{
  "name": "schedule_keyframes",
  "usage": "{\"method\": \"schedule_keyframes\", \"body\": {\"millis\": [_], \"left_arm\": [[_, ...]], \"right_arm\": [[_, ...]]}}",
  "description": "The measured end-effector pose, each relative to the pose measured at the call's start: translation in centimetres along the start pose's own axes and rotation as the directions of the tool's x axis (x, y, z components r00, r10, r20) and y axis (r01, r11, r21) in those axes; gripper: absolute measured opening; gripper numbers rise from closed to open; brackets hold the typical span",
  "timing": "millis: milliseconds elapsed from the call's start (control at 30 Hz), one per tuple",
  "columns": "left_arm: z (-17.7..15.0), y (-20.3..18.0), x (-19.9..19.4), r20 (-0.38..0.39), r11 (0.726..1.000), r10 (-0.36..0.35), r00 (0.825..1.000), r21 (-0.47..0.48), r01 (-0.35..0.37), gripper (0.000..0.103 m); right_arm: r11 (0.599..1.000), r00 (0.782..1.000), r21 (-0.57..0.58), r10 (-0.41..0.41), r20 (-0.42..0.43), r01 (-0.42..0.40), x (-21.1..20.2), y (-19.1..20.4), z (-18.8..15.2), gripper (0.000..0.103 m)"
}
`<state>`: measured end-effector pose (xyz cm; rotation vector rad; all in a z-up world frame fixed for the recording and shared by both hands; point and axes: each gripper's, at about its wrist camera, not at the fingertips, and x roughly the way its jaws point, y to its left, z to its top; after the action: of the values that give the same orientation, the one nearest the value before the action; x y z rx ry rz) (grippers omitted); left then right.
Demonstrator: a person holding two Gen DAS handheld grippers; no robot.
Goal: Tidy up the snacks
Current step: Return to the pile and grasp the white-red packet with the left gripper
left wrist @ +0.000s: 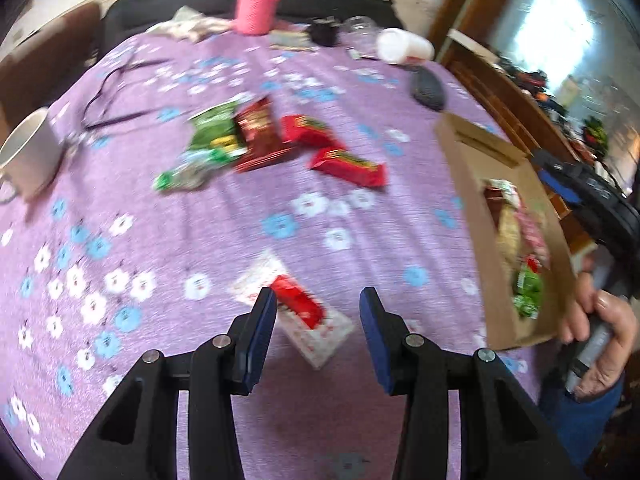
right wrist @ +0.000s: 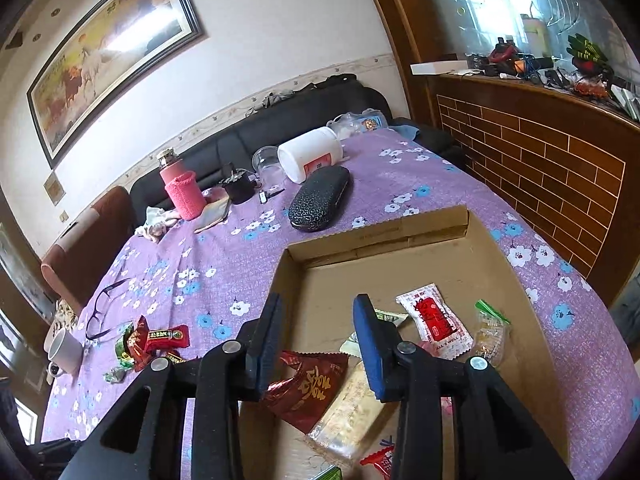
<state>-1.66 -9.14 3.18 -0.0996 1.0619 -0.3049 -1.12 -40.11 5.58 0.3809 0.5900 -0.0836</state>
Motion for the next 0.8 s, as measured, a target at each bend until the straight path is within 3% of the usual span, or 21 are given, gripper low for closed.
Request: {"method": "schedule_keyframes", "body": {"millis": [233, 400, 467, 500, 700, 800], "left_arm": [[0.3, -0.1, 2.4, -0.038, 0.999, 0.026, 0.999, -0.043, -0.027, 0.046], [0.6, -1.0, 3.0, -0.002, 0.996, 0.087, 0.996, 0.034, -0.087, 0.045], [0.6, -1.0, 3.0, 0.01, 0.991, 0.116, 0.993, 0.067, -0.117, 0.028], [0.7, -0.8, 3.0, 0.014, 0.989, 0.126, 0.992, 0.072, -0.126, 0.026], [1.4, 2.4, 2.6, 0.041, 0.986, 0.127, 0.991, 0.106, -0.131, 0.026], [1.8, 3.8, 2.8, 0.074, 0.983, 0.131, 0.989, 0.117, -0.139, 0.026]], "right_arm": [[1.0, 1.0, -0.014, 0.016, 0.002, -0.016, -0.1, 0.5, -0.2, 0.039], [0.999, 0.999, -0.036, 0.037, 0.012, -0.037, -0.4, 1.1, -0.3, 0.039], [0.998, 0.999, -0.048, 0.05, 0.015, -0.05, -0.4, 1.4, -0.3, 0.039], [0.997, 0.998, -0.051, 0.057, 0.016, -0.056, -0.5, 1.6, -0.3, 0.039], [0.975, 0.977, -0.067, 0.211, -0.041, -0.213, -0.1, 3.6, -0.9, 0.043], [0.947, 0.942, -0.073, 0.299, -0.153, -0.313, 0.7, 6.6, -2.0, 0.043]]}}
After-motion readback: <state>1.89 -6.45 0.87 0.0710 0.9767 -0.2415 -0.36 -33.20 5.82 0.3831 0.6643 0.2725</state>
